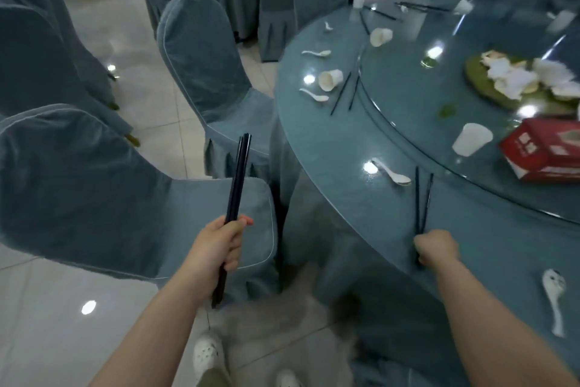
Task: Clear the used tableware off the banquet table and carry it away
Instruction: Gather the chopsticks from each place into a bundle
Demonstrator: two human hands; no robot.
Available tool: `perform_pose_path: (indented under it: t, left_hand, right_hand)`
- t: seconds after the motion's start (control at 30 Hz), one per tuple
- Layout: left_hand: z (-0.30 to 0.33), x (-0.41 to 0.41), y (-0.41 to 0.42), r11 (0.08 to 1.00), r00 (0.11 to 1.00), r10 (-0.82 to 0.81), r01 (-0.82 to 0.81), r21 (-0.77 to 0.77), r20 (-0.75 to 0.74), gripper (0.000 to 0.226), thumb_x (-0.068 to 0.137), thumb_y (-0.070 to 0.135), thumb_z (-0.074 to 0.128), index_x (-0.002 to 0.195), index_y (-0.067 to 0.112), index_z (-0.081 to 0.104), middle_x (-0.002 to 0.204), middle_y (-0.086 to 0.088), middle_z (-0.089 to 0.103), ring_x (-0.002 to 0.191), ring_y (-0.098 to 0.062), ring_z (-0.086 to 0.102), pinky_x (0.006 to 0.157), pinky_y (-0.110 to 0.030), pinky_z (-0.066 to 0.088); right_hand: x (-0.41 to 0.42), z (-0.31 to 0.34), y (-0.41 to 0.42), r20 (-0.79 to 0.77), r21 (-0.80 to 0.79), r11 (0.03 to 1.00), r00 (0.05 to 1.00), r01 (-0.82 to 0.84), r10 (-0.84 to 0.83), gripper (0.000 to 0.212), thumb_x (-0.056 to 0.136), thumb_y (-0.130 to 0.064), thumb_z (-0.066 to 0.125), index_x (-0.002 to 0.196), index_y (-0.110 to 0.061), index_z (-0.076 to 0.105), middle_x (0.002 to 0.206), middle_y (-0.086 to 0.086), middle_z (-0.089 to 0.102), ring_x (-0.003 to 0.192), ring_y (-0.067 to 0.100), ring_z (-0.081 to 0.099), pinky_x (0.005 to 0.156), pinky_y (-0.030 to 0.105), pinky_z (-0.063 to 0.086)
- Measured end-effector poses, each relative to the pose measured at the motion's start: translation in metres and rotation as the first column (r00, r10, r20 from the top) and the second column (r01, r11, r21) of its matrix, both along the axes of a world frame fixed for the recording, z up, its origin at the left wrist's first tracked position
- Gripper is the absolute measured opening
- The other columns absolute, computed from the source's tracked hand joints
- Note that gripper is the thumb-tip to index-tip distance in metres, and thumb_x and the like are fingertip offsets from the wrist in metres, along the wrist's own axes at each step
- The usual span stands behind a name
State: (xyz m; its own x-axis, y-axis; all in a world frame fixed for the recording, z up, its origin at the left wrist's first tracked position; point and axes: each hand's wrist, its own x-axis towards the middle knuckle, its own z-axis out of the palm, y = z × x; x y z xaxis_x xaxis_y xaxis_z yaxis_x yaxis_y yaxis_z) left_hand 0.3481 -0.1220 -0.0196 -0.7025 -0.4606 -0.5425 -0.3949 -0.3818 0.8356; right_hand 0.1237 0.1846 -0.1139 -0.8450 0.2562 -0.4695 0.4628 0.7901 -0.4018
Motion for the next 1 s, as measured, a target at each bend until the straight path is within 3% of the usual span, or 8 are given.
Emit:
perform_pose_path:
  t: [0.13, 0.3, 0.53, 0.63, 0.77, 0.83, 0.93, 1.0]
  left_hand:
    - [-0.005, -0.035, -0.020, 0.994, 1.000, -0.018, 0.016, 0.108, 0.014, 0.041, 0.092, 0.044, 0.055, 0.063, 0.019, 0.039, 0.046, 0.007, 0.028, 0.035, -0.008, 0.024, 0.031, -0.020, 0.021]
    - [0.000, -0.075, -0.049, 0.968, 0.988, -0.151, 0.154, 0.196, -0.033, 0.047, 0.091, 0.045, 0.056, 0.057, 0.021, 0.034, 0.044, 0.006, 0.026, 0.035, -0.009, 0.025, 0.032, -0.020, 0.021]
    - [0.016, -0.129, -0.085, 0.954, 0.977, -0.180, 0.201, 0.223, -0.111, 0.043, 0.098, 0.038, 0.047, 0.070, 0.006, 0.057, 0.049, -0.004, 0.056, 0.042, -0.016, 0.055, 0.036, -0.020, 0.039]
    - [0.018, -0.147, -0.095, 0.940, 0.964, -0.218, 0.249, 0.233, -0.150, 0.044, 0.101, 0.037, 0.040, 0.090, 0.004, 0.066, 0.070, -0.008, 0.073, 0.064, -0.018, 0.069, 0.049, -0.022, 0.052]
    - [0.017, -0.172, -0.103, 0.948, 0.958, -0.224, 0.257, 0.189, -0.181, 0.036, 0.101, 0.037, 0.040, 0.101, 0.011, 0.066, 0.099, -0.008, 0.072, 0.098, -0.022, 0.066, 0.076, -0.031, 0.051]
    - [0.016, -0.185, -0.107, 0.946, 0.962, -0.192, 0.234, 0.223, -0.195, 0.035, 0.101, 0.035, 0.043, 0.101, 0.009, 0.066, 0.098, -0.011, 0.072, 0.090, -0.023, 0.069, 0.079, -0.035, 0.054]
    - [0.015, -0.209, -0.116, 0.933, 0.971, -0.135, 0.191, 0.307, -0.195, 0.033, 0.101, 0.030, 0.041, 0.099, 0.006, 0.063, 0.092, -0.013, 0.072, 0.071, -0.018, 0.072, 0.059, -0.027, 0.056]
    - [0.012, -0.228, -0.124, 0.933, 0.978, -0.095, 0.153, 0.327, -0.186, 0.032, 0.102, 0.026, 0.040, 0.095, 0.003, 0.061, 0.090, -0.013, 0.071, 0.067, -0.018, 0.071, 0.054, -0.025, 0.054]
  right_hand:
    - [0.029, 0.010, -0.018, -0.037, -0.112, 0.993, 0.999, 0.034, -0.038, 0.019, 0.079, -0.004, 0.056, 0.061, -0.002, 0.051, 0.061, 0.015, 0.054, 0.061, 0.028, 0.052, 0.053, 0.029, 0.034]
    - [0.053, 0.037, -0.081, -0.102, -0.301, 0.952, 0.991, 0.052, -0.086, 0.024, 0.084, -0.011, 0.058, 0.062, -0.010, 0.048, 0.056, 0.010, 0.043, 0.053, 0.020, 0.040, 0.052, 0.027, 0.030]
    - [0.051, 0.096, -0.195, -0.197, -0.551, 0.829, 0.980, -0.100, -0.013, 0.018, 0.090, -0.014, 0.055, 0.073, -0.013, 0.049, 0.066, 0.008, 0.039, 0.062, 0.017, 0.036, 0.061, 0.030, 0.030]
    - [0.053, 0.114, -0.236, -0.252, -0.566, 0.797, 0.965, -0.208, 0.073, 0.017, 0.091, -0.014, 0.055, 0.075, -0.013, 0.049, 0.069, 0.009, 0.038, 0.064, 0.017, 0.037, 0.063, 0.030, 0.030]
    - [0.043, 0.129, -0.272, -0.286, -0.497, 0.812, 0.941, -0.306, 0.180, 0.031, 0.092, -0.016, 0.056, 0.063, -0.016, 0.045, 0.056, -0.001, 0.038, 0.051, 0.011, 0.034, 0.052, 0.026, 0.029]
    - [0.032, 0.133, -0.286, -0.276, -0.491, 0.805, 0.936, -0.334, 0.220, 0.029, 0.091, -0.016, 0.057, 0.063, -0.017, 0.050, 0.055, -0.003, 0.040, 0.050, 0.010, 0.035, 0.049, 0.023, 0.030]
    - [0.010, 0.133, -0.303, -0.273, -0.485, 0.790, 0.924, -0.374, 0.269, 0.018, 0.088, -0.014, 0.059, 0.070, -0.014, 0.057, 0.060, 0.000, 0.044, 0.054, 0.010, 0.036, 0.050, 0.023, 0.030]
    - [-0.009, 0.130, -0.311, -0.273, -0.526, 0.760, 0.922, -0.382, 0.274, 0.018, 0.086, -0.013, 0.062, 0.068, -0.015, 0.061, 0.059, -0.003, 0.047, 0.054, 0.009, 0.038, 0.051, 0.022, 0.031]
